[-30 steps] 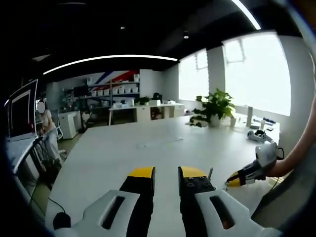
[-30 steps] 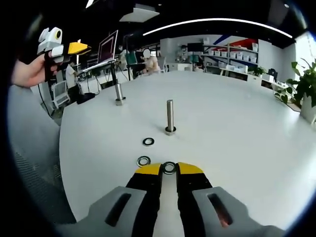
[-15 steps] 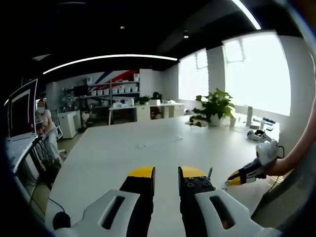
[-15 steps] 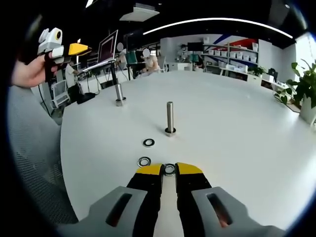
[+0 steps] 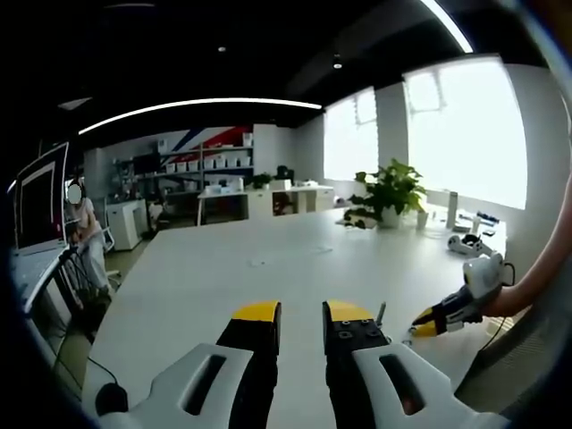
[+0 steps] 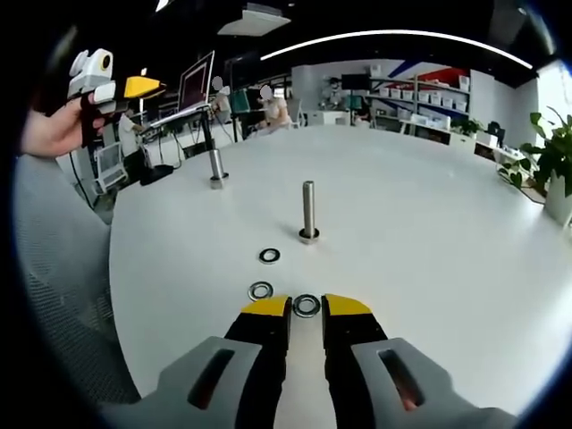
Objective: Place the washer onto the threaded stud by aligning its center hole with the stud, sliding it down to the base, and recovering from edge contact or off-axis alignment until the washer reaches the visible bottom stop.
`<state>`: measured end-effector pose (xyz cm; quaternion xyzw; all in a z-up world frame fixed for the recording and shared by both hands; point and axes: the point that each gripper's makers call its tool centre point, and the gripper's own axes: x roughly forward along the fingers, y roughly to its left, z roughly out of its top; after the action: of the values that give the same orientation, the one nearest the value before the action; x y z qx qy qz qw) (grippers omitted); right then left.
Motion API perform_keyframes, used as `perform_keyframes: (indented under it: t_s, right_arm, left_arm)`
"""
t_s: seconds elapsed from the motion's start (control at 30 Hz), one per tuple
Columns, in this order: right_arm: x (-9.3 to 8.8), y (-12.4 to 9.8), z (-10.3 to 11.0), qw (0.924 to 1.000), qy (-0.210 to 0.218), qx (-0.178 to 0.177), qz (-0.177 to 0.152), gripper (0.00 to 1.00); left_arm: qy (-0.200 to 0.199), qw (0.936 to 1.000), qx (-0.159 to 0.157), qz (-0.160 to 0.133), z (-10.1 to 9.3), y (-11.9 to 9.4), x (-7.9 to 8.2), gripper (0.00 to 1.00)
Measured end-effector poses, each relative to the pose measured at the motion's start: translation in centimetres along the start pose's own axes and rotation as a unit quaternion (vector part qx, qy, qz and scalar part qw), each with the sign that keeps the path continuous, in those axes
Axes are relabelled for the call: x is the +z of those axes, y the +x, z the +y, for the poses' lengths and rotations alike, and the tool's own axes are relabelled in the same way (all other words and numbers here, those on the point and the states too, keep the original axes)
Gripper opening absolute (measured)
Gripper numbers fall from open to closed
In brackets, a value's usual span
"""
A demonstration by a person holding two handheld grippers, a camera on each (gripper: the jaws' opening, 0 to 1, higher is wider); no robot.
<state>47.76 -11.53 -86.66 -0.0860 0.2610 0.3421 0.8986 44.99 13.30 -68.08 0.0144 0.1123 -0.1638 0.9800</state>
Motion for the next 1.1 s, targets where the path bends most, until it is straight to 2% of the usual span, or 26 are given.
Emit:
perform_keyframes:
  t_s: [0.7, 1.1]
  right_arm:
    - [-0.15, -0.03, -0.09, 0.9998, 0.001, -0.001, -0.020, 0.15]
    - [0.17, 0.43, 0.13, 0.9998, -0.004, 0.002, -0.018, 0.13]
  left_arm:
    - [0.002, 1.0000, -0.003, 0.005, -0.24, 0.08, -0.21, 0.16]
    - [0.005, 1.0000, -0.004, 0.008, -0.26, 0.06, -0.34, 0.16]
